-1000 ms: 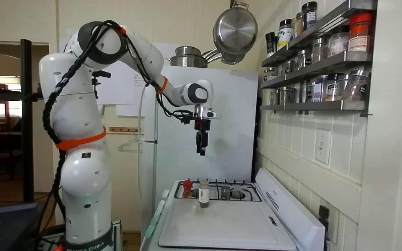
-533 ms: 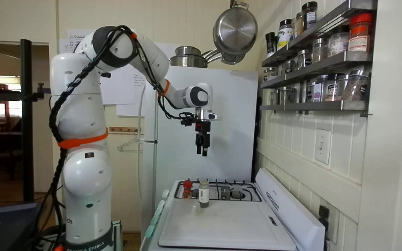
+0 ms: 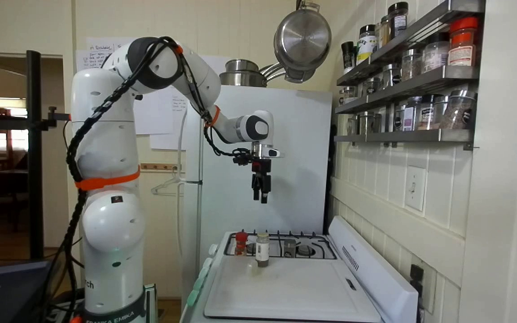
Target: Put the orange bottle on the shelf
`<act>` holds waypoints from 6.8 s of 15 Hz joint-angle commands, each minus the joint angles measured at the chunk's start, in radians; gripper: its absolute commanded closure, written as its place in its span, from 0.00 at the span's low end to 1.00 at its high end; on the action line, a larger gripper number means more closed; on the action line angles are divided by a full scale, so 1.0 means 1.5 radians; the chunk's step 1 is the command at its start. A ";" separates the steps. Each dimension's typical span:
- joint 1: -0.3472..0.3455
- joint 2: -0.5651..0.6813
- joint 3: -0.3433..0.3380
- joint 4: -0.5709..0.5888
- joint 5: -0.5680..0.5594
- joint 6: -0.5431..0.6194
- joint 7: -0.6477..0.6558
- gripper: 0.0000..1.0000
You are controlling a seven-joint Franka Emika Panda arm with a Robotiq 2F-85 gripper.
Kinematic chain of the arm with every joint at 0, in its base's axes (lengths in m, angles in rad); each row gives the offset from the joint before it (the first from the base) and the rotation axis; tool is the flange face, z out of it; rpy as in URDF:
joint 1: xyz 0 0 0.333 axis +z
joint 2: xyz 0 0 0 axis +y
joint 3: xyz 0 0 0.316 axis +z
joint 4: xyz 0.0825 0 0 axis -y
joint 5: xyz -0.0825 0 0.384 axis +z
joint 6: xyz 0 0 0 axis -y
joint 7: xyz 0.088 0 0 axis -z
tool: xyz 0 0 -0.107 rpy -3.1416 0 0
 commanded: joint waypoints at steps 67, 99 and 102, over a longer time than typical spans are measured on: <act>0.103 -0.066 0.048 -0.270 -0.039 0.213 0.491 0.00; 0.067 -0.011 0.024 -0.257 -0.138 0.300 0.429 0.00; 0.069 0.000 0.020 -0.254 -0.126 0.317 0.411 0.00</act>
